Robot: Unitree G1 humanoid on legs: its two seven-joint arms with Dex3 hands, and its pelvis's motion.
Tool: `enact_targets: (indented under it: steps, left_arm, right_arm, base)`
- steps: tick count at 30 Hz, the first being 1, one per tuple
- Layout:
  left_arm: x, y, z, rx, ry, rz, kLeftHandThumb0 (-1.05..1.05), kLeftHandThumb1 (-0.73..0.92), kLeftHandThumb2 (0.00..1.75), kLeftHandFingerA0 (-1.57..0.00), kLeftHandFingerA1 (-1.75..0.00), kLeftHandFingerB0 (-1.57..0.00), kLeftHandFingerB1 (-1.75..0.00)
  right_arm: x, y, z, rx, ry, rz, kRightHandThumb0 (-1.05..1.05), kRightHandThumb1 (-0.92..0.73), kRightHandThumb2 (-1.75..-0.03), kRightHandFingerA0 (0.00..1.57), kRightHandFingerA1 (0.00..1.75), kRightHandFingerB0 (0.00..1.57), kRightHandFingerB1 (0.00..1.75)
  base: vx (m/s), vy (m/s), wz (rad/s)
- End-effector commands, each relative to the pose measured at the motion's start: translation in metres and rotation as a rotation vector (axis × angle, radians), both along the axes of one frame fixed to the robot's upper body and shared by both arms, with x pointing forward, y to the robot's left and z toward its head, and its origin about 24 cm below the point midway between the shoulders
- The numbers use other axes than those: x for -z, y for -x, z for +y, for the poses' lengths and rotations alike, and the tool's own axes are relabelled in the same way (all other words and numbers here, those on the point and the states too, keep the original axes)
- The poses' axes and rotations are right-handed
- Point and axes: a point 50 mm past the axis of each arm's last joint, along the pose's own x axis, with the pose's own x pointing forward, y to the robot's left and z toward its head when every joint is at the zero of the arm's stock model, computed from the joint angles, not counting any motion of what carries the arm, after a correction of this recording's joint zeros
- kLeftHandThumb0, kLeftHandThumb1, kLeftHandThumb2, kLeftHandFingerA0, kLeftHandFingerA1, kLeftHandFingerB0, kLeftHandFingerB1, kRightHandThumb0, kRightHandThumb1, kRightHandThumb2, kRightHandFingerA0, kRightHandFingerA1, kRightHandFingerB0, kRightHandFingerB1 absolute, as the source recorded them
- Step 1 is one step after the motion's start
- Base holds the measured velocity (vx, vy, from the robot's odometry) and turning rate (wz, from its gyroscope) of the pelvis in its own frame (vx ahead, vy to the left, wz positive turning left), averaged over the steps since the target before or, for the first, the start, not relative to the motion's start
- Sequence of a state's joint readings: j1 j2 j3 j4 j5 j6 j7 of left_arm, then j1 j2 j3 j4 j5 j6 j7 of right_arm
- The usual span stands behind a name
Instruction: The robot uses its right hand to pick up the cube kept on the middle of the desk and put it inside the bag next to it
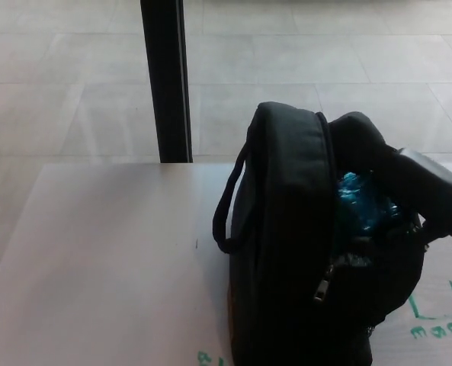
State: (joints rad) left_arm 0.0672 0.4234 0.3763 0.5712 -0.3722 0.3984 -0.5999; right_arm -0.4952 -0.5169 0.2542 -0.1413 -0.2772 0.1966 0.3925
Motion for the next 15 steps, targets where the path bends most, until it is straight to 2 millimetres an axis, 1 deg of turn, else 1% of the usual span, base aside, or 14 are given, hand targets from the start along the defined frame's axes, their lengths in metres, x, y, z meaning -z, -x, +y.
enact_targets:
  steps: [1, 3, 6, 7, 10, 11, 12, 13, 14, 15]
  left_arm:
    - [-0.002, 0.000, 0.004, -0.011, -0.001, 0.000, -0.41, 0.37, 0.98, -0.03, -0.53, 0.00, -0.50]
    - [-0.002, -0.001, 0.006, -0.007, -0.003, 0.001, -0.41, 0.39, 0.99, -0.02, -0.52, 0.00, -0.50]
    - [-0.002, 0.000, 0.007, -0.026, -0.002, 0.004, -0.41, 0.37, 0.98, -0.03, -0.53, 0.00, -0.50]
    - [-0.004, -0.002, 0.006, 0.000, -0.020, 0.001, -0.41, 0.41, 1.01, -0.02, -0.53, 0.00, -0.50]
    - [-0.004, -0.002, 0.006, 0.011, -0.027, 0.001, -0.41, 0.43, 1.02, -0.02, -0.52, 0.00, -0.50]
    - [-0.004, -0.001, 0.005, -0.003, -0.025, 0.004, -0.70, 0.67, 0.60, -0.16, -0.51, -0.13, -0.37]
    - [-0.003, 0.000, 0.005, -0.003, -0.024, 0.005, -0.70, 0.67, 0.60, -0.16, -0.51, -0.13, -0.37]
    - [-0.002, 0.001, 0.006, -0.004, -0.010, -0.001, -0.41, 0.40, 1.00, -0.03, -0.53, 0.00, -0.50]
    - [-0.001, 0.002, 0.006, -0.004, -0.009, 0.000, -0.41, 0.40, 1.00, -0.03, -0.53, 0.00, -0.50]
    - [-0.001, 0.002, 0.006, -0.011, -0.001, -0.002, -0.41, 0.40, 0.99, -0.03, -0.53, 0.00, -0.50]
  right_arm:
    - [-0.009, 0.000, 0.005, 0.005, 0.154, -0.022, -1.05, -0.61, -0.92, 0.00, 0.19, 0.00, 0.01]
    - [-0.013, 0.000, 0.009, -0.001, 0.156, -0.028, -1.05, -0.62, -0.93, 0.00, 0.20, 0.00, 0.00]
    - [-0.022, 0.001, 0.017, -0.020, 0.117, -0.058, -1.04, -0.61, -0.93, 0.00, 0.22, 0.00, 0.00]
    - [-0.027, 0.002, 0.020, -0.019, 0.099, -0.074, -1.03, -0.60, -0.93, 0.00, 0.22, 0.00, 0.00]
    - [-0.030, 0.003, 0.021, -0.019, 0.085, -0.075, -1.02, -0.59, -0.93, 0.00, 0.23, 0.00, 0.00]
    - [-0.035, 0.002, 0.024, -0.023, 0.069, -0.094, -1.01, -0.59, -0.93, 0.00, 0.22, 0.00, 0.00]
    - [-0.034, 0.003, 0.024, -0.023, 0.071, -0.093, -1.01, -0.59, -0.93, 0.00, 0.22, 0.00, 0.00]
    - [-0.039, 0.001, 0.025, -0.013, 0.072, -0.112, -0.94, -0.49, -0.75, 0.00, 0.00, 0.00, 0.00]
    - [-0.039, 0.002, 0.025, -0.014, 0.074, -0.110, -0.94, -0.49, -0.75, 0.00, 0.00, 0.00, 0.00]
    - [-0.040, 0.001, 0.025, -0.011, 0.069, -0.117, -0.92, -0.60, -0.59, 0.00, 0.00, 0.00, 0.00]
  base:
    - [0.00, 0.000, 0.00]
    - [0.00, 0.000, 0.00]
    - [0.00, 0.000, 0.00]
    - [0.00, 0.000, 0.00]
    - [0.00, 0.000, 0.00]
    - [0.00, 0.000, 0.00]
    - [0.00, 0.000, 0.00]
    - [0.00, 0.000, 0.00]
    - [0.00, 0.000, 0.00]
    - [0.00, 0.000, 0.00]
